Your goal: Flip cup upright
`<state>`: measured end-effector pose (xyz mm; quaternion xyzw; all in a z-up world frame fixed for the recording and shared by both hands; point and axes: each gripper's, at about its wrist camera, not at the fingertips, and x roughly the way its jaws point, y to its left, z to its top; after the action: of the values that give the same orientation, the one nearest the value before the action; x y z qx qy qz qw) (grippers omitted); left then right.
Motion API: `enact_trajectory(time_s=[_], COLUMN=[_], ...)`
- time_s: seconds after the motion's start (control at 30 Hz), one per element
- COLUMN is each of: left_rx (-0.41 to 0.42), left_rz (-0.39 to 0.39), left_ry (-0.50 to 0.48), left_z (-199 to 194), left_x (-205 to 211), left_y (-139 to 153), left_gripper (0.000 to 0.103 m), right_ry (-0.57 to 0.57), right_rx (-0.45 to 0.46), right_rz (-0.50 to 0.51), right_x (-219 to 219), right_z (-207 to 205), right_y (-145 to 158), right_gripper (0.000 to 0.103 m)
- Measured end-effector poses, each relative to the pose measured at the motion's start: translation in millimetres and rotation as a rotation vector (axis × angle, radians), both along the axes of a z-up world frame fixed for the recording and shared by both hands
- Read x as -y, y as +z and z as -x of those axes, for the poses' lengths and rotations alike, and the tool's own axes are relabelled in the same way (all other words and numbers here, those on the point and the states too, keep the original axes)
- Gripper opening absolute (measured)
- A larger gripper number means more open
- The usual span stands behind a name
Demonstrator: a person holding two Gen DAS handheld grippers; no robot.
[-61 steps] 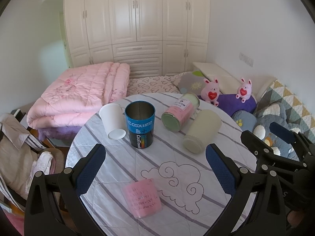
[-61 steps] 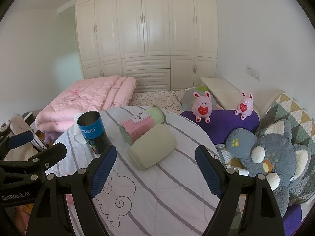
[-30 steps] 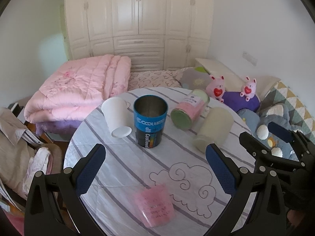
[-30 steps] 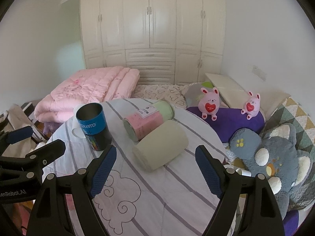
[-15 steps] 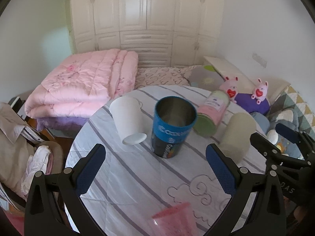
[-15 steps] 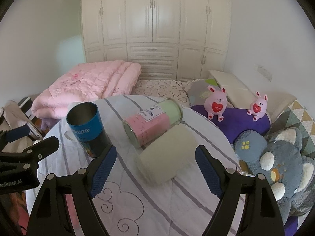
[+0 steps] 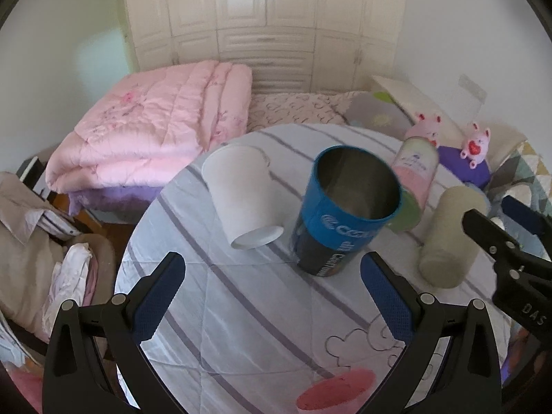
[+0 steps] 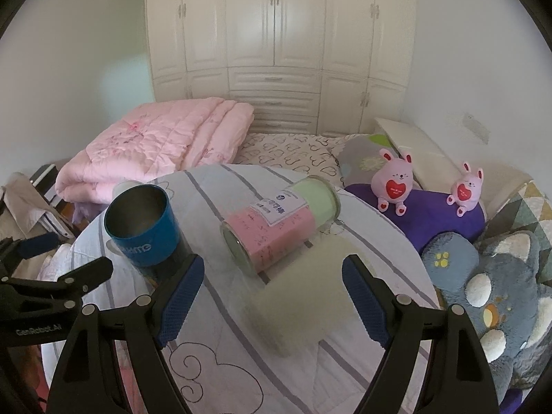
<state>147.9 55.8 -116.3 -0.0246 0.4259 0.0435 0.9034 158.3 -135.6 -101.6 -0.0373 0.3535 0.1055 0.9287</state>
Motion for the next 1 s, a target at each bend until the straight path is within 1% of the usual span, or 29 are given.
enact_trajectory(time_s=[0.17,0.47,0.67,0.77,0.9,1.0], left_rx=[-0.028,-0.015,0.000,-0.001,0.032,0.053], left_rz=[0.004,-0.017,-0.028,-0.047,-0.090,-0.096], left_ry=[0.028,-0.002,-0.025,-0.023,-0.020,-0.027], left_z=[-15.1,-32.0,-29.1,-26.7,-22.5,-20.5], left_x=[-5.2,8.2,13.6,16.8,23.1,24.1], left_y=[-6.1,-1.5,-0.7,-2.8,0.3,4.6], left_gripper=[0.103,0.103,0.103,0.103,0.103,0.103], right_ry=[0.002,-0.010,-0.015,-0.013,-0.012,-0.015], right_rx=[-0.017,-0.022,-0.031,-0.030,-0.026,-0.025], right_rz=[-0.003,-0.006,-0.009,-0.012,-0.011,-0.011], right_x=[-1.4,2.5,5.2,6.3,7.7,8.9], right_z=[-5.3,-10.4,-11.1,-10.8,-10.3,-10.3], right_y=[-5.0,-6.1,-9.1,-8.4,-7.3,-7.4], right_gripper=[0.083,0.083,0.083,0.083,0.083,0.083])
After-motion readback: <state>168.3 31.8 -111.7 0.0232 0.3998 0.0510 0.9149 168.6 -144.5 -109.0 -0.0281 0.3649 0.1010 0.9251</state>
